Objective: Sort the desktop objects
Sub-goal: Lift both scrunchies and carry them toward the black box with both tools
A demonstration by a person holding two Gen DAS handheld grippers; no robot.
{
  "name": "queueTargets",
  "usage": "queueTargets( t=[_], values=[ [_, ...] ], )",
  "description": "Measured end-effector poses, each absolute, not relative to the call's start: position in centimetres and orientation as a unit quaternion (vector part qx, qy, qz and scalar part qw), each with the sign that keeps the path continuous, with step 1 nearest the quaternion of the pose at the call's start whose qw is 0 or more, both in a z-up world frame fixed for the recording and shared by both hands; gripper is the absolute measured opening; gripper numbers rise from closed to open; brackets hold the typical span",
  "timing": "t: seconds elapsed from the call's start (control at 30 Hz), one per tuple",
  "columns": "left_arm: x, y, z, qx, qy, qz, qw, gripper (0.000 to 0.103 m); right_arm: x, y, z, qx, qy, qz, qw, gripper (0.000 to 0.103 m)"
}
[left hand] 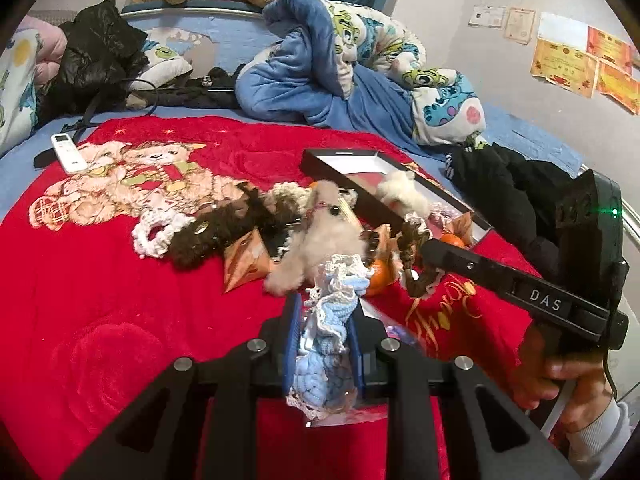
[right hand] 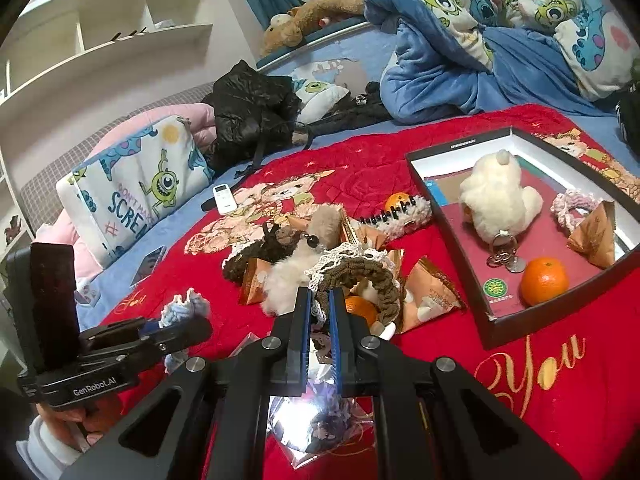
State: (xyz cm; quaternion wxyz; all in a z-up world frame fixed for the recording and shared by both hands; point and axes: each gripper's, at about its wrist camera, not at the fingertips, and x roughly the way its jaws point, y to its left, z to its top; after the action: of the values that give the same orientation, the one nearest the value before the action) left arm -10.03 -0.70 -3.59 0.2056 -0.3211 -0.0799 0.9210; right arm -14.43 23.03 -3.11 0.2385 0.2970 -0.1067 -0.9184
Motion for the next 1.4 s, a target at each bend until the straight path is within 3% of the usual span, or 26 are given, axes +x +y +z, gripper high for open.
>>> queueTargets(
  t=[1.07,1.4],
  values=[
    [-8.1,17.8,-3.0,-0.29,-0.021,0.892,0.346,0.022,-7.6,40.8,0.3,0.231,-0.184,-0.947,0.13,0.01],
    [-8.2,17.4,-3.7,-0.3,-0.014,0.898,0.321,0.022,-8.6,40.3,0.5,0.23,-0.196,-0.941,0.152,0.01]
  ],
)
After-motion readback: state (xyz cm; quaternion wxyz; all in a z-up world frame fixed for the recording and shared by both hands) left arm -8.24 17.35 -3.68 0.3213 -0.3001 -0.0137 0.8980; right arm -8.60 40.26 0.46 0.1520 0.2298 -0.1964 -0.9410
